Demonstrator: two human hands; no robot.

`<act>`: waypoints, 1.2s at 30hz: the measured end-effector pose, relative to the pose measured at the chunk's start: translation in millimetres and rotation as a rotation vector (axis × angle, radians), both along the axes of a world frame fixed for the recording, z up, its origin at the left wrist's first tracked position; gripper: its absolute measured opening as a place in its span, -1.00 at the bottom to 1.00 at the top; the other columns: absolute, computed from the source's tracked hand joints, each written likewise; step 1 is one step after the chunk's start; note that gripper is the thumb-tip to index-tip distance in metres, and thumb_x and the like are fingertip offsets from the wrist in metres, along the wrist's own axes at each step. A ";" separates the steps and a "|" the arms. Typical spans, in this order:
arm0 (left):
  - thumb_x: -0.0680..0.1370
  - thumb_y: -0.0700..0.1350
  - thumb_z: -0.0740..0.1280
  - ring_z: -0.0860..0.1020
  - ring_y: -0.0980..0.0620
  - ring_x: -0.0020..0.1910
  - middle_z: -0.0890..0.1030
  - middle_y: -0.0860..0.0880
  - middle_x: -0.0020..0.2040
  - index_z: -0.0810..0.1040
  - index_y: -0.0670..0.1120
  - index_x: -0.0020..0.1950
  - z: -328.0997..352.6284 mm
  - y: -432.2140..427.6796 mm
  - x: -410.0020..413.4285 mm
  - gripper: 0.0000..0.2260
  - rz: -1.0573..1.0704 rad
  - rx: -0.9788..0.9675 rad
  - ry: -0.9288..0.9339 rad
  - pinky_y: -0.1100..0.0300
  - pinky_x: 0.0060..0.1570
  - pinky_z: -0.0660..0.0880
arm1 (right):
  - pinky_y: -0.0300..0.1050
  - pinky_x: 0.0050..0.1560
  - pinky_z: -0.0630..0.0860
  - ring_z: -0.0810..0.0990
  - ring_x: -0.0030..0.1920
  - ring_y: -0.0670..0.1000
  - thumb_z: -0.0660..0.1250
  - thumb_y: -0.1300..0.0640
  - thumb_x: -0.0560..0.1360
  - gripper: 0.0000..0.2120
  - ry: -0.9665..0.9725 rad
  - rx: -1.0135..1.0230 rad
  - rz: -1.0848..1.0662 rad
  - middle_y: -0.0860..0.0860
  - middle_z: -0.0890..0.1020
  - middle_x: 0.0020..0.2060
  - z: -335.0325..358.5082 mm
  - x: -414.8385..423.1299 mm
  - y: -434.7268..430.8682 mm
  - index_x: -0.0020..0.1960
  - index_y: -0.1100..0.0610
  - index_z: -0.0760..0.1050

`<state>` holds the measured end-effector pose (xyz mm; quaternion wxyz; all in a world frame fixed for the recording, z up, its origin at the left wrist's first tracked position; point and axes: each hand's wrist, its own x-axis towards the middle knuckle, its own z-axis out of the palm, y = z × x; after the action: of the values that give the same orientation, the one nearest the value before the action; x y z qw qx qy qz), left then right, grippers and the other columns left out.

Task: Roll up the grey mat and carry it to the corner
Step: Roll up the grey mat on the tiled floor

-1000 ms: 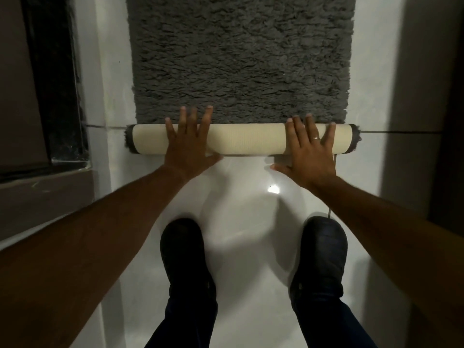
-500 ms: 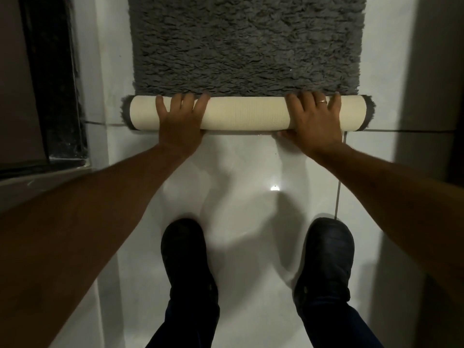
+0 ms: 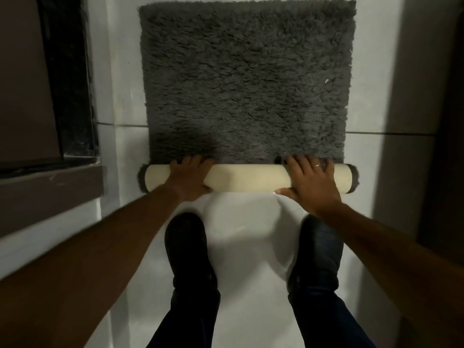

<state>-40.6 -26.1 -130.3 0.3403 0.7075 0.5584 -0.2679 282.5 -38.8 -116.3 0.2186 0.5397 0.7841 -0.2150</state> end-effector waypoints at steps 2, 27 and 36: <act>0.46 0.20 0.41 -0.07 -0.23 0.56 -0.07 -0.18 0.61 -0.14 0.09 0.60 0.7 15.4 -4.2 -0.08 0.022 0.065 -0.021 -0.32 0.45 -0.03 | 0.53 0.39 0.06 0.24 0.50 0.31 0.12 -0.32 0.57 -0.28 0.032 0.138 0.007 0.23 0.31 0.50 -0.1 1.9 -8.1 0.57 0.08 0.14; 0.31 0.08 0.57 0.52 -0.23 0.08 0.60 -0.15 0.09 0.56 -0.04 0.22 24.1 -41.7 19.2 -0.46 0.062 0.311 -0.009 -0.27 0.13 0.33 | 0.42 0.29 0.30 0.39 0.37 0.29 0.04 -0.49 0.45 -0.14 -0.006 -0.038 0.076 0.22 0.43 0.41 18.2 -6.3 -2.7 0.50 0.12 0.26; 0.47 0.14 0.37 0.10 -0.25 0.55 0.21 -0.22 0.56 0.15 -0.02 0.57 23.6 -25.3 4.9 -0.25 -0.001 0.400 -0.125 -0.39 0.44 -0.03 | 0.30 0.16 0.44 0.53 0.18 0.28 -0.12 -0.57 0.41 -0.13 0.008 0.025 0.046 0.22 0.55 0.21 -0.5 -2.9 46.9 0.36 0.07 0.34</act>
<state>-35.7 -51.4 -106.6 0.2270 0.7765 0.5780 -0.1073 279.6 8.2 -116.8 0.2134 0.5235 0.7997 -0.2021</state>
